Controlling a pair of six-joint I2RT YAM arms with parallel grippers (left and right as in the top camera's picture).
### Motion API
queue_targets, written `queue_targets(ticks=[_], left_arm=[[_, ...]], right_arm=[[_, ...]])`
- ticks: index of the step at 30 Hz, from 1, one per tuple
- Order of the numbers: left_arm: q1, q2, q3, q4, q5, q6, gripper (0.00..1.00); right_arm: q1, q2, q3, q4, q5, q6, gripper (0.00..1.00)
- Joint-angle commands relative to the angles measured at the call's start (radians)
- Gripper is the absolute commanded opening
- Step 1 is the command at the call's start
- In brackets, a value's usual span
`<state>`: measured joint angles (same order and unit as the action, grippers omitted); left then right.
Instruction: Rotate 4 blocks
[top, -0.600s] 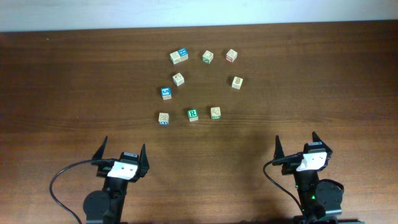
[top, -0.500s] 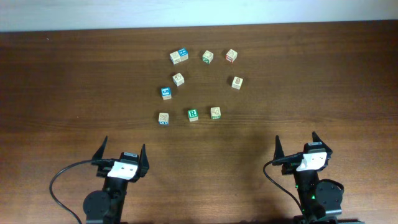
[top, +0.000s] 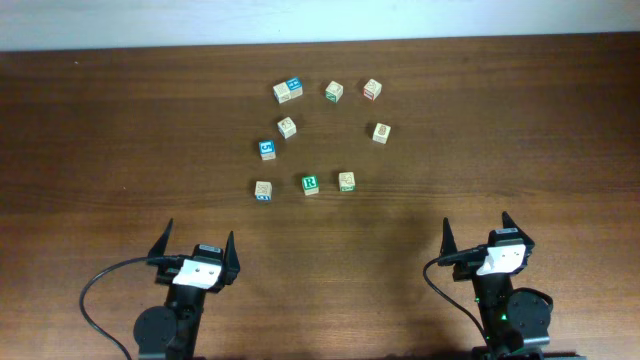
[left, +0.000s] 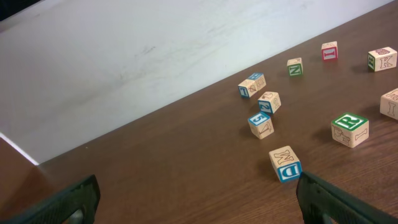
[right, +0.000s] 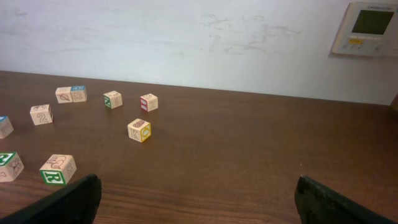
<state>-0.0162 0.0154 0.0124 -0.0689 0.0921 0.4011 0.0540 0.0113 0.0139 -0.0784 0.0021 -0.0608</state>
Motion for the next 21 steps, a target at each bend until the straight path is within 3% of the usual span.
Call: queue_targets(ticks=[1,21], left_arm=[[0.006,-0.010,-0.003,-0.005,-0.011,0.013,0.99],[0.006,-0.010,-0.003,0.000,-0.009,0.012,0.99]], right_arm=[[0.004,-0.005,-0.008,-0.003,0.009,-0.006,0.99],[0.004,-0.005,-0.008,0.000,0.008,-0.006,0.99]])
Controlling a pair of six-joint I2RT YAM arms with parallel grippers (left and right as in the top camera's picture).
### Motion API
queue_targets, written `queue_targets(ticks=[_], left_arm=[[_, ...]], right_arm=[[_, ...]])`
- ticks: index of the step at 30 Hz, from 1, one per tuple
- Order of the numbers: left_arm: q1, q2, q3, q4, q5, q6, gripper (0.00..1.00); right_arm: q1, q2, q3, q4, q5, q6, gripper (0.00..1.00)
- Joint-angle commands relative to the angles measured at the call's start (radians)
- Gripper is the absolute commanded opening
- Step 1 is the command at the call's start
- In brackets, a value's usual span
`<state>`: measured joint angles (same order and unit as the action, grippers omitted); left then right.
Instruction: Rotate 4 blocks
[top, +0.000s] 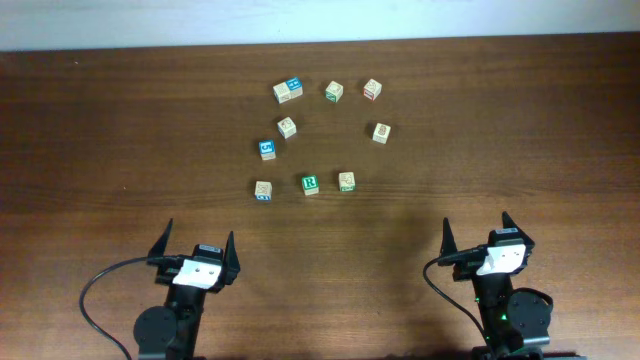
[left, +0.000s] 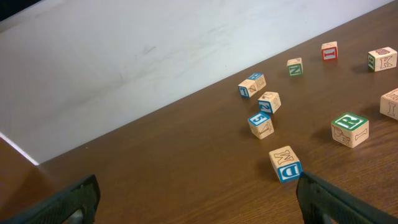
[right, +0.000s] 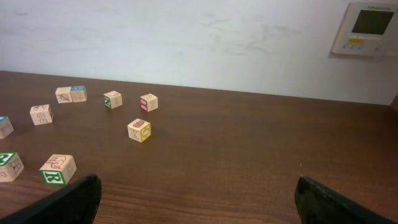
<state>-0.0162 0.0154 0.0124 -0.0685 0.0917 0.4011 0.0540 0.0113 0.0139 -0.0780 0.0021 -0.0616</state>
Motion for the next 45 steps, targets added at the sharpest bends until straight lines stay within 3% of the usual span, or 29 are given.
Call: queue_targets(ticks=[1,7,16,22,27,31,36,40,43,45], left_arm=[[0.006,-0.009,-0.003,-0.004,0.010,0.007,0.99],[0.006,-0.009,0.015,0.037,0.058,-0.020,0.99],[0.006,-0.001,0.156,0.056,0.062,-0.076,0.99],[0.006,0.190,0.340,0.068,0.062,-0.075,0.99],[0.006,0.461,0.579,0.066,0.150,-0.075,0.99],[0.006,0.722,0.795,0.013,0.196,-0.075,0.99],[0.006,1.088,1.206,-0.322,0.305,-0.075,0.99],[0.006,1.282,1.436,-0.574,0.370,-0.075,0.99],[0.006,1.395,1.501,-0.708,0.412,-0.075,0.99],[0.006,1.451,1.501,-0.764,0.474,-0.075,0.99]], right_arm=[[0.004,-0.005,-0.008,0.009,-0.007,-0.005,0.99],[0.004,-0.005,0.049,0.039,-0.081,-0.005,0.99],[0.004,-0.005,0.291,-0.073,-0.082,-0.006,0.99],[0.004,0.046,0.429,-0.106,-0.100,-0.006,0.98],[0.005,0.273,0.598,-0.110,-0.161,-0.006,0.99],[0.005,0.581,0.832,-0.204,-0.292,-0.006,0.98],[0.005,0.996,1.217,-0.509,-0.422,-0.006,0.98],[0.006,1.251,1.452,-0.733,-0.504,-0.006,0.98],[0.066,1.448,1.595,-0.878,-0.507,-0.006,0.98],[0.122,1.535,1.603,-0.887,-0.507,-0.006,0.98]])
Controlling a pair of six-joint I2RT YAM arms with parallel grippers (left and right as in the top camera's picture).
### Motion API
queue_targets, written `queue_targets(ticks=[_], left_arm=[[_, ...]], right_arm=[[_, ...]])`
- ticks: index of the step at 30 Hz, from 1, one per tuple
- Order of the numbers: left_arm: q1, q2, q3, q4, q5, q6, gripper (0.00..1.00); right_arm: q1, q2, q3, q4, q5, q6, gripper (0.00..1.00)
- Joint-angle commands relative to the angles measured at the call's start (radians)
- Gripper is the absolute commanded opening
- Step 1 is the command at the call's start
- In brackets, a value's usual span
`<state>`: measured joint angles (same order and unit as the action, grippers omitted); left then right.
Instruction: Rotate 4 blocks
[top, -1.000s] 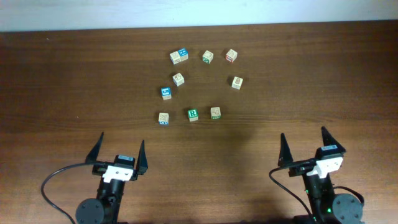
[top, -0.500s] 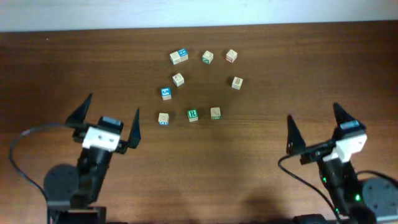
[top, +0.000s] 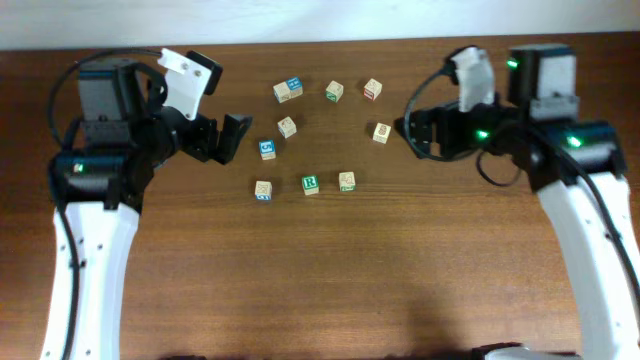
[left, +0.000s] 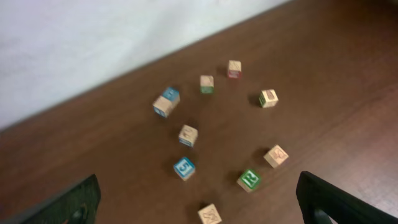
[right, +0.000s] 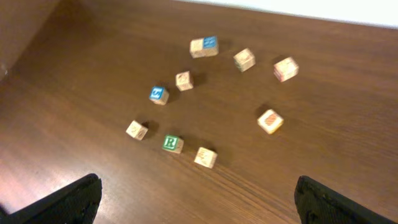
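Several small wooden letter blocks lie in a loose ring on the brown table (top: 320, 270). Among them are a green R block (top: 310, 184), a blue-topped block (top: 267, 149), a pair of touching blocks (top: 288, 90) and a red-edged block (top: 372, 89). My left gripper (top: 225, 140) hangs open above the table, just left of the ring, holding nothing. My right gripper (top: 413, 135) hangs open just right of the ring, near the block (top: 381, 132), also holding nothing. Both wrist views look down on the ring: the green R block (left: 249, 180) and the green R block (right: 171, 143) show in each.
A white wall runs along the table's far edge (top: 320, 40). Bare wood stretches in front of the blocks and to both sides. Cables loop beside each arm.
Both arms were folded low at the table's front edge. Now both are raised and reached forward, flanking the ring of blocks, grippers still open. The blocks have not moved.
At both earlier moments the arms rested at the front edge with open grippers and the blocks lay in their ring. Now both arms stand high over the table on either side of the blocks, which lie where they were.
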<state>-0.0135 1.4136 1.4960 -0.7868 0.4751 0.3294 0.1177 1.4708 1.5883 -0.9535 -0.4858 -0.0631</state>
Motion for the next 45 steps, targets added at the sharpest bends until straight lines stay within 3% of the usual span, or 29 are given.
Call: queue_targets(ticks=[1,6,7,10,14,18,20,22,28,34,36,39,42,45], left_arm=[[0.003,0.063,0.018,-0.070,0.114,-0.003,0.99],[0.003,0.077,0.018,-0.220,0.124,-0.003,0.99],[0.003,0.079,0.018,-0.208,0.123,-0.005,0.99],[0.003,0.092,0.026,-0.161,-0.217,-0.339,0.99],[0.003,0.140,0.039,-0.170,-0.449,-0.435,0.99],[0.003,0.183,0.039,-0.169,-0.450,-0.434,0.99],[0.003,0.187,0.039,-0.169,-0.449,-0.434,0.99],[0.003,0.187,0.038,-0.169,-0.449,-0.434,0.99],[0.003,0.187,0.039,-0.169,-0.449,-0.434,0.99],[0.003,0.187,0.038,-0.169,-0.449,-0.434,0.99],[0.003,0.187,0.039,-0.169,-0.449,-0.434,0.99],[0.003,0.187,0.039,-0.169,-0.449,-0.434,0.99],[0.003,0.187,0.039,-0.169,-0.449,-0.434,0.99],[0.003,0.187,0.039,-0.169,-0.449,-0.434,0.99]], right_arm=[[0.069,0.105,0.029,-0.020,-0.020,-0.004,0.98],[0.080,0.269,0.029,-0.018,-0.111,0.002,0.99],[0.092,0.274,0.029,-0.011,-0.050,0.077,0.93],[0.147,0.277,0.055,0.012,0.197,0.292,0.86],[0.281,0.359,0.056,0.108,0.402,0.415,0.79],[0.347,0.550,0.056,0.124,0.480,0.500,0.65],[0.349,0.646,0.055,0.125,0.474,0.544,0.52],[0.350,0.682,0.055,0.124,0.468,0.552,0.49],[0.381,0.697,0.037,0.092,0.487,0.656,0.39],[0.378,0.694,0.046,0.028,0.490,0.655,0.28],[0.359,0.672,0.110,-0.076,0.460,0.606,0.22],[0.346,0.622,0.249,-0.326,0.445,0.498,0.22],[0.348,0.591,0.238,-0.497,0.445,0.485,0.23],[0.348,0.591,0.076,-0.442,0.428,0.486,0.23]])
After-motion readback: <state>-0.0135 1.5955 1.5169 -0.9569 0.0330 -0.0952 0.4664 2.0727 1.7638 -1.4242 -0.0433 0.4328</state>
